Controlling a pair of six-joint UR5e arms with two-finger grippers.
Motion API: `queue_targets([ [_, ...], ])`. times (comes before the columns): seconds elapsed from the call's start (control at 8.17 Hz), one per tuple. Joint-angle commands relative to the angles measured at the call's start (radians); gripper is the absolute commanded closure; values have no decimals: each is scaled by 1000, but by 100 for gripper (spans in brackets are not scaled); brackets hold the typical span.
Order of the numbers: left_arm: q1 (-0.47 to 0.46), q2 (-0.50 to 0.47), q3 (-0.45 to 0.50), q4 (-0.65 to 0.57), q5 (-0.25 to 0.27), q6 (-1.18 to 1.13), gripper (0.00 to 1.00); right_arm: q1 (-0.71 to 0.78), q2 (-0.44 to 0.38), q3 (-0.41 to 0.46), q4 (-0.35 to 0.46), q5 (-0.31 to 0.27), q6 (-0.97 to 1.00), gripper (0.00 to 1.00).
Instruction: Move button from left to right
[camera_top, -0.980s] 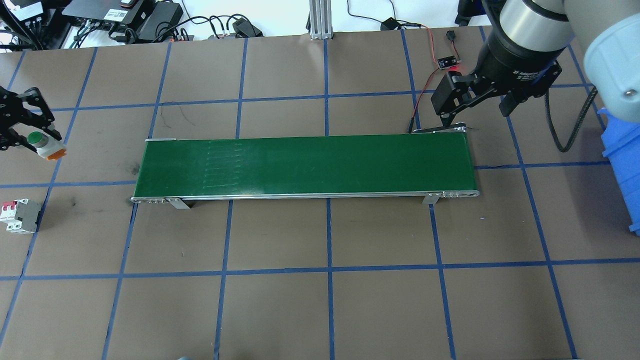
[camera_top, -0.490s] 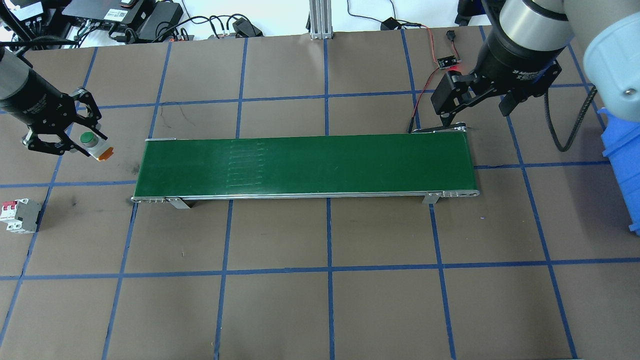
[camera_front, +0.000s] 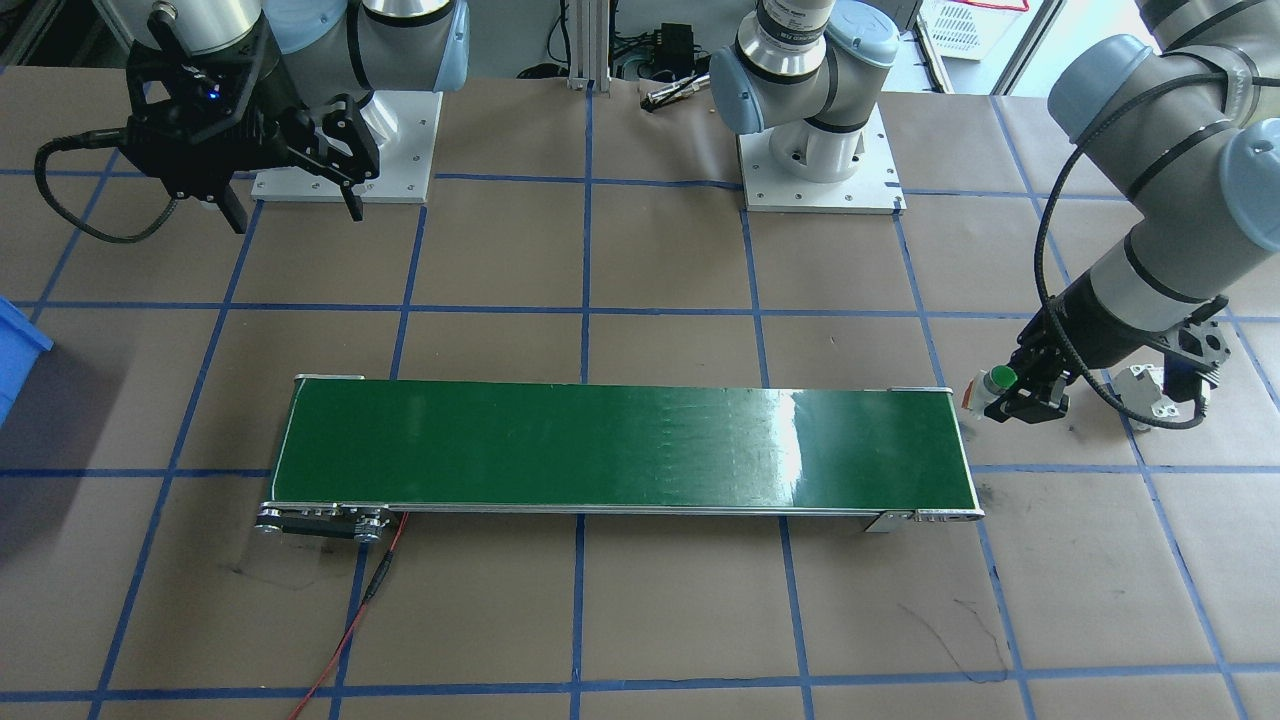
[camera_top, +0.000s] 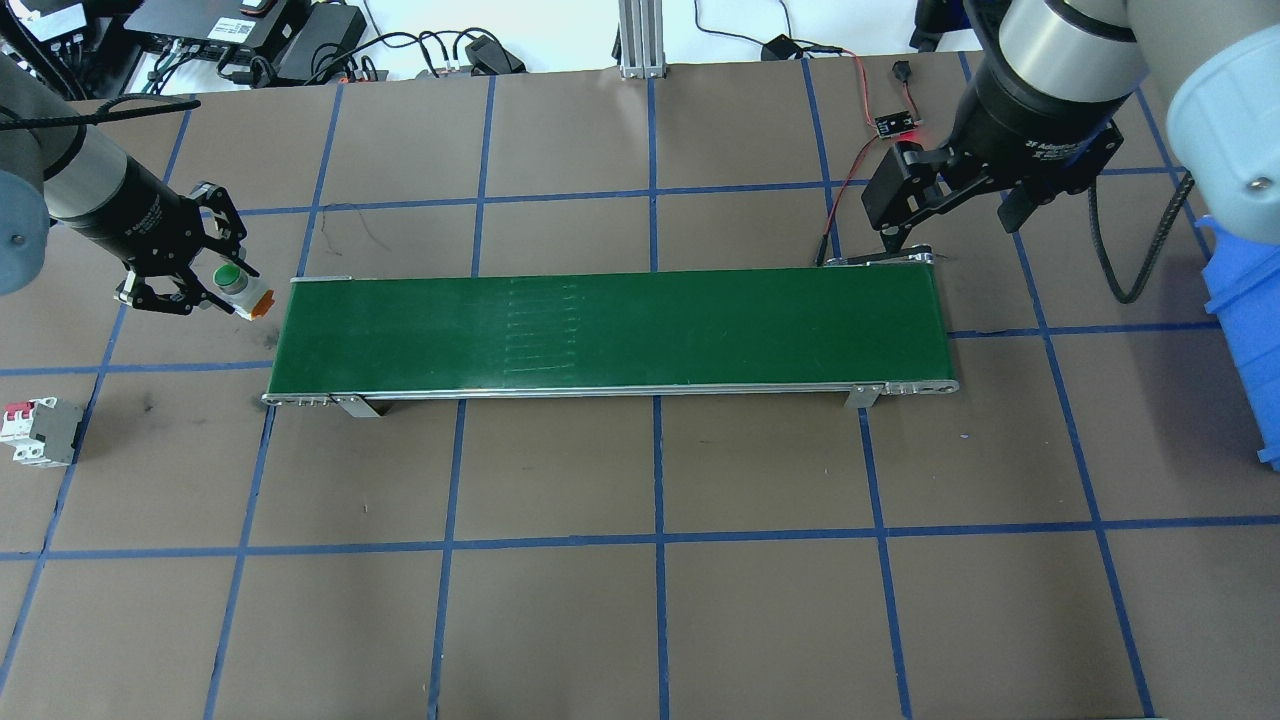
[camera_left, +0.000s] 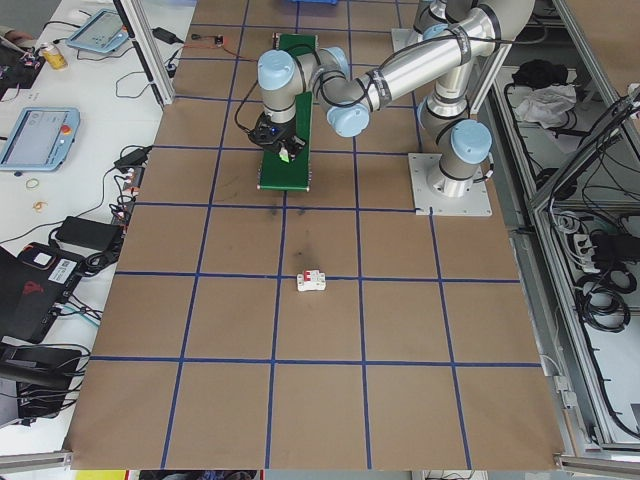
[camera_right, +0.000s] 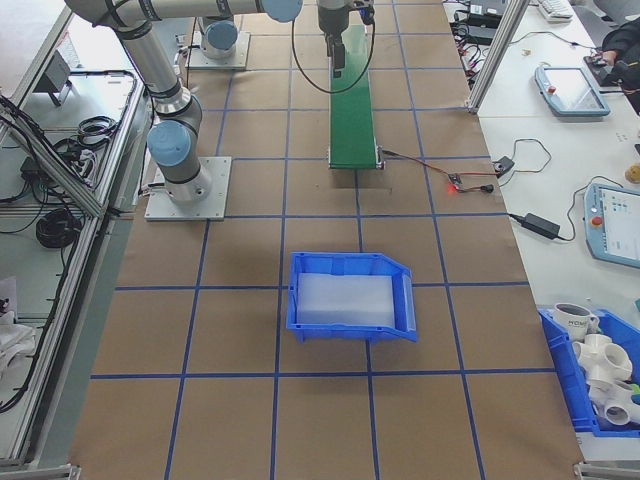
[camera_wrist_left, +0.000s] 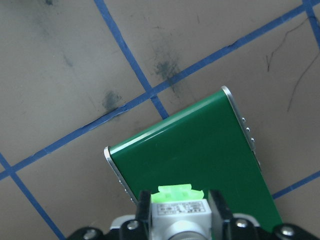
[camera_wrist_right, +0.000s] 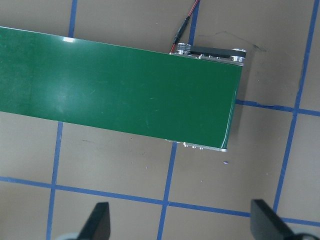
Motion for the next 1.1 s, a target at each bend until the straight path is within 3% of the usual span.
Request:
queue_targets([
  [0.0,-33,-16,-35,33,-52,-150,100,0,0,0,0,0,0,0],
  [0.12,-36,-17,-66,48,-122,-182,100,0,0,0,0,0,0,0],
  [0.61,-36,-103,-98,250,-130,-186,100,0,0,0,0,0,0,0],
  [0.98,-42,-109,-106,260,-135,-255,100,-2,0,0,2,0,0,0],
])
